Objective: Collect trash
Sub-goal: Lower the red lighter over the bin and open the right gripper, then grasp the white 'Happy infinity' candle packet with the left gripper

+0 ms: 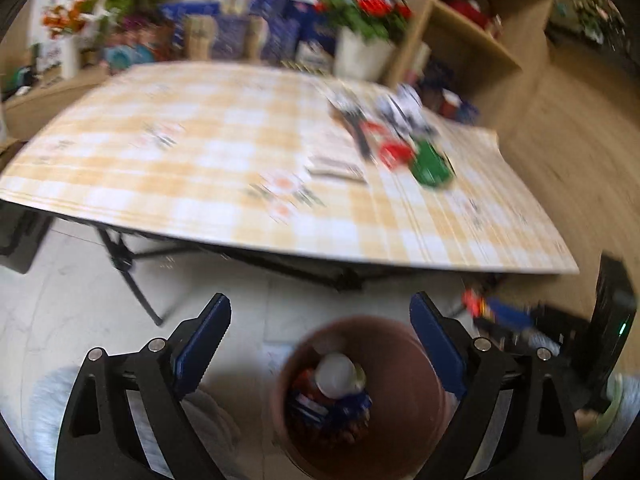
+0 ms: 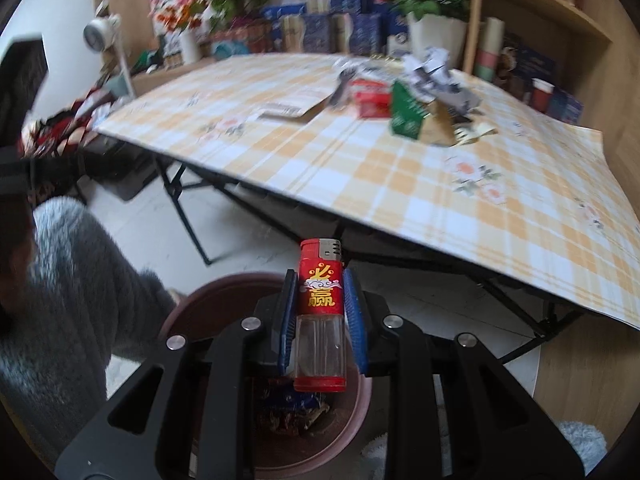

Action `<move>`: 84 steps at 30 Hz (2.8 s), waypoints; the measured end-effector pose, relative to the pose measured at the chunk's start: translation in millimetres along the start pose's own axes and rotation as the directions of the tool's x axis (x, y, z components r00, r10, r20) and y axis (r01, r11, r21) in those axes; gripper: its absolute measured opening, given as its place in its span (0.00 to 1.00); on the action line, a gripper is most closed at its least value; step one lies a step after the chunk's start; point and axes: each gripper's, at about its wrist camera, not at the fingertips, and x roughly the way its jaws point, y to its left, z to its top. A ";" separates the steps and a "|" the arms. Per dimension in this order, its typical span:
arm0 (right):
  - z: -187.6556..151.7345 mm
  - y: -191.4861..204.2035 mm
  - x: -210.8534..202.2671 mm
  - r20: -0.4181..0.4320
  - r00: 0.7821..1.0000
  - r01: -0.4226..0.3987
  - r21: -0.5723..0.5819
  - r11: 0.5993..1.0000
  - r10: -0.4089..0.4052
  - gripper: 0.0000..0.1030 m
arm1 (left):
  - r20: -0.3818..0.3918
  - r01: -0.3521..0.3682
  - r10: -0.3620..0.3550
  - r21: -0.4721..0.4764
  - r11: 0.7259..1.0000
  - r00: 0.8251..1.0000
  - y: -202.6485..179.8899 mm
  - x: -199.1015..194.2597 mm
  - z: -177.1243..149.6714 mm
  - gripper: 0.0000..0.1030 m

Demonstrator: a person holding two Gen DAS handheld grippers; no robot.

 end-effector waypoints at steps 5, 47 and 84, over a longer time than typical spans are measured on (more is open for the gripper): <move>-8.5 11.0 27.2 -0.134 0.990 -0.041 -0.039 0.998 0.036 0.26 | 0.079 -0.040 0.048 -0.106 0.994 0.996 30.6 -12.7 4.2 0.91; -2.3 19.3 17.7 -0.093 0.988 0.110 -0.125 0.986 -0.121 0.94 | -0.026 -0.083 0.079 -0.214 0.973 0.997 50.9 15.0 -5.7 0.93; 30.5 -111.3 -7.3 0.106 0.979 0.126 0.352 0.928 -0.173 0.94 | -0.206 -0.075 0.096 0.109 0.991 0.974 -43.0 188.1 140.2 0.93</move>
